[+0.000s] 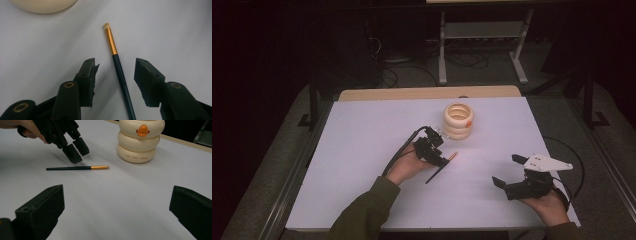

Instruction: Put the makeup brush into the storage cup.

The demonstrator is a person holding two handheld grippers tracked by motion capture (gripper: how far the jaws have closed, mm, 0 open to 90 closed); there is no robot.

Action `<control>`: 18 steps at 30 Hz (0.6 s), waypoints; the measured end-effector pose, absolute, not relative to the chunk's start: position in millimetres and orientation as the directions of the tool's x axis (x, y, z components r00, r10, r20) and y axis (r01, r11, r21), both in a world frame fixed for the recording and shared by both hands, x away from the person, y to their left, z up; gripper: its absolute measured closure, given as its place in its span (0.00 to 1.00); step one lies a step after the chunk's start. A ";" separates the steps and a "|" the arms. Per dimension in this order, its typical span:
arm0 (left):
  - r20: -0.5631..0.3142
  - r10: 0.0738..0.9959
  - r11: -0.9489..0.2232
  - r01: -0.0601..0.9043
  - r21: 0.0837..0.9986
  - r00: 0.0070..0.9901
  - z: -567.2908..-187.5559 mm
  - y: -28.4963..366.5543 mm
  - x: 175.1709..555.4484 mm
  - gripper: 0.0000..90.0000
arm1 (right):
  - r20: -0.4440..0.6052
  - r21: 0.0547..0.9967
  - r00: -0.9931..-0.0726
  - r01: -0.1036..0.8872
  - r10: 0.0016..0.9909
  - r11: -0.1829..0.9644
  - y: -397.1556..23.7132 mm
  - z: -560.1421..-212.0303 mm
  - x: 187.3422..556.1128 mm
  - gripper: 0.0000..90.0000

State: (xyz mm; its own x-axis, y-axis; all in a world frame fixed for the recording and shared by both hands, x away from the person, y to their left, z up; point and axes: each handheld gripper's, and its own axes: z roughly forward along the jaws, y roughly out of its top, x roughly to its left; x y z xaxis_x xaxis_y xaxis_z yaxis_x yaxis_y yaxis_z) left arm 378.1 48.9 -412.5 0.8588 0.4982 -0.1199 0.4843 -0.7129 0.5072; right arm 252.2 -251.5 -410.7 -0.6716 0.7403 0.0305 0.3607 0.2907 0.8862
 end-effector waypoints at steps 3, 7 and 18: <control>-0.130 0.503 -0.715 0.496 0.492 0.855 -412.2 47.0 379.9 0.64 | 0.035 0.886 -0.672 0.363 0.739 0.289 -251.2 -410.8 252.0 0.00; -0.141 0.513 -0.718 0.513 0.470 0.847 -412.7 44.1 381.5 0.69 | 0.034 0.885 -0.674 0.364 0.738 0.291 -251.0 -410.9 252.2 0.00; -0.164 0.526 -0.729 0.541 0.418 0.835 -414.0 39.0 385.5 0.81 | 0.039 0.883 -0.674 0.369 0.738 0.291 -251.1 -411.2 252.2 0.00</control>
